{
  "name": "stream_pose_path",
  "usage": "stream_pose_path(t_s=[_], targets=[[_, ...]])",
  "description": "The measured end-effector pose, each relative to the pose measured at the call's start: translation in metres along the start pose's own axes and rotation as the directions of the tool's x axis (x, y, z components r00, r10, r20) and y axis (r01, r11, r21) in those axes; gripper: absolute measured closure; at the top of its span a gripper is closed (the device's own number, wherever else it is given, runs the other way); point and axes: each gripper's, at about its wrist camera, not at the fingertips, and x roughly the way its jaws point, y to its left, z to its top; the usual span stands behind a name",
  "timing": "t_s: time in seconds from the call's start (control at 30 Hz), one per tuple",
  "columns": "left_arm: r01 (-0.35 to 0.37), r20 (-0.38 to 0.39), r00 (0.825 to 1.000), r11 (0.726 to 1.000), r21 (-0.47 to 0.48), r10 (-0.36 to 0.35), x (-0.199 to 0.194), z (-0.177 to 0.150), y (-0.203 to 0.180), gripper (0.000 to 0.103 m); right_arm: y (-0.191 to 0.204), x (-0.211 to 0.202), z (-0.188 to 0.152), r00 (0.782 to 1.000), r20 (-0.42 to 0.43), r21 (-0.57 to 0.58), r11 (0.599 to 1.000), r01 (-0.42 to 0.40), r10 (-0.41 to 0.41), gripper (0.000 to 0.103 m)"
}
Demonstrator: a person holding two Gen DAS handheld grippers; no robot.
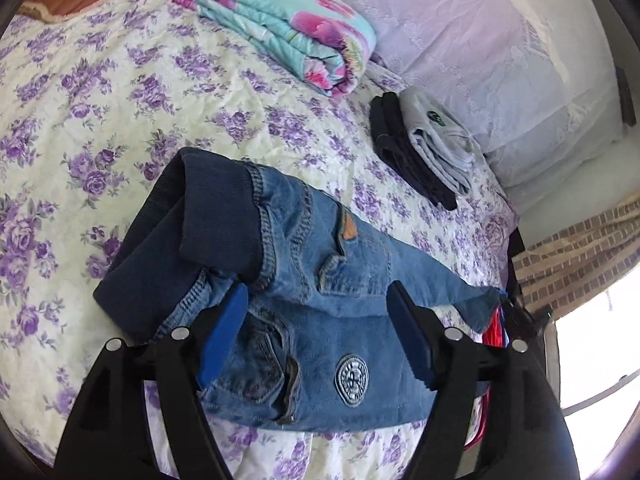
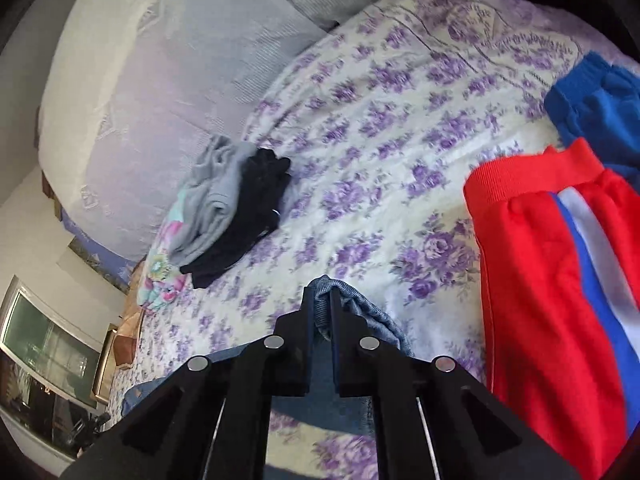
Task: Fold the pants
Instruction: 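Grasp the waistband with the left tool while the right tool grasps the leg hem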
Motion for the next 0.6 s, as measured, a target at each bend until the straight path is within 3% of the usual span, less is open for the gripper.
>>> stream_pose_path(t_s=[0.13, 0.23, 0.3, 0.43, 0.6], targets=[[-0.044, -0.021, 0.999, 0.995, -0.092, 0.042, 0.023, 0.01, 0.014, 0.032, 0.015, -0.021, 0.0, 1.0, 0.01, -0.039, 0.999, 0.0, 0.001, 0.096], [-0.071, -0.021, 0.997, 0.995, -0.064, 0.07, 0.03, 0.011, 0.013, 0.034, 0.018, -0.03, -0.004, 1.0, 0.015, -0.04, 0.999, 0.001, -0.001, 0.096], [-0.086, -0.045, 0.995, 0.995, -0.044, 0.084, 0.031, 0.007, 0.014, 0.04, 0.019, -0.033, -0.007, 1.0, 0.019, -0.044, 0.999, 0.002, -0.001, 0.096], [-0.065, -0.055, 0.997, 0.997, -0.052, 0.063, 0.029, -0.003, 0.022, 0.041, 0.016, -0.034, -0.013, 1.0, 0.013, -0.031, 1.0, 0.002, -0.001, 0.096], [0.0, 0.023, 1.0, 0.992, -0.13, 0.003, 0.028, 0.012, 0.026, 0.044, 0.011, -0.032, -0.014, 1.0, 0.012, -0.006, 1.0, 0.004, -0.004, 0.096]])
